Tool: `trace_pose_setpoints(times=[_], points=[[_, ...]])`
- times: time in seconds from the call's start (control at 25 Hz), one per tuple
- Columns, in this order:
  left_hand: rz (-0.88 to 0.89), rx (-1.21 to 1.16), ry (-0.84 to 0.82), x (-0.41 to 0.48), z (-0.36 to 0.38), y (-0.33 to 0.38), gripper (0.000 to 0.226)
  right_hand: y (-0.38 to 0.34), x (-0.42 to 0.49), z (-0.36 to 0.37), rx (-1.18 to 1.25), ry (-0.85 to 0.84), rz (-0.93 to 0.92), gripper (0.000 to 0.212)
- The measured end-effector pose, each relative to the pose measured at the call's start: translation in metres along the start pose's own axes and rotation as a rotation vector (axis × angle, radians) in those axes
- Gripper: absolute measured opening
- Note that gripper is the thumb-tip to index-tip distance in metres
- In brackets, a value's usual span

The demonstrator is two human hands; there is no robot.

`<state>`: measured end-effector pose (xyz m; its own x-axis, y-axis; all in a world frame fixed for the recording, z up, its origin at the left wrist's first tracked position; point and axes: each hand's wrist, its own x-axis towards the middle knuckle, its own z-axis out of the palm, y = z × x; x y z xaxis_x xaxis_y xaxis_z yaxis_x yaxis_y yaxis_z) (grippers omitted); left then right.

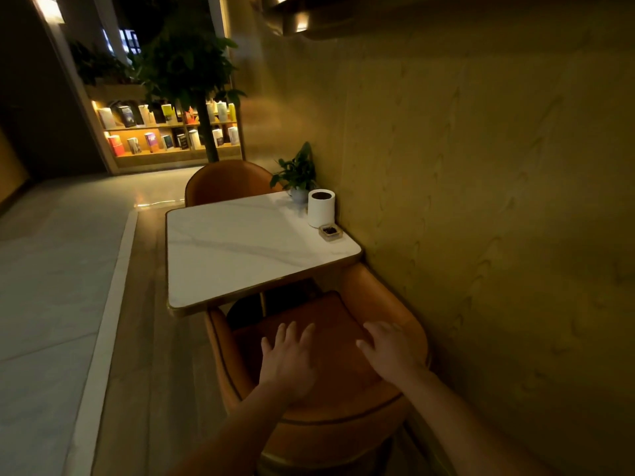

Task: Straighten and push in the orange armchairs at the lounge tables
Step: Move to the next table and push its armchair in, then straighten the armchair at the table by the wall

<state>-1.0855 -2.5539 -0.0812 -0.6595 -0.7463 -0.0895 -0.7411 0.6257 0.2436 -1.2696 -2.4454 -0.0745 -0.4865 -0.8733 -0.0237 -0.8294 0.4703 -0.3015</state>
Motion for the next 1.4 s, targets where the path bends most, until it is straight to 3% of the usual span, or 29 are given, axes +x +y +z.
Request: trace_pose_setpoints(times=[0.4,0.84,1.08,1.4], points=[[0.21,-0.001,0.044,0.005,-0.015,-0.015,0.072,-0.038,-0.029,-0.024,-0.01,0.088,0.126,0.056],[0.611,0.015,0.01,-0.008,-0.053,-0.07,0.071,-0.136,-0.088,-0.005,0.014,0.2,0.478,0.057],[0.817,-0.005,-0.042,-0.044,-0.057,-0.047,0.074,-0.15,-0.162,-0.01,-0.006,0.286,0.649,0.047],[1.068,0.08,-0.088,-0.118,-0.033,0.011,0.075,-0.145,-0.287,-0.004,0.027,0.396,0.896,0.054]])
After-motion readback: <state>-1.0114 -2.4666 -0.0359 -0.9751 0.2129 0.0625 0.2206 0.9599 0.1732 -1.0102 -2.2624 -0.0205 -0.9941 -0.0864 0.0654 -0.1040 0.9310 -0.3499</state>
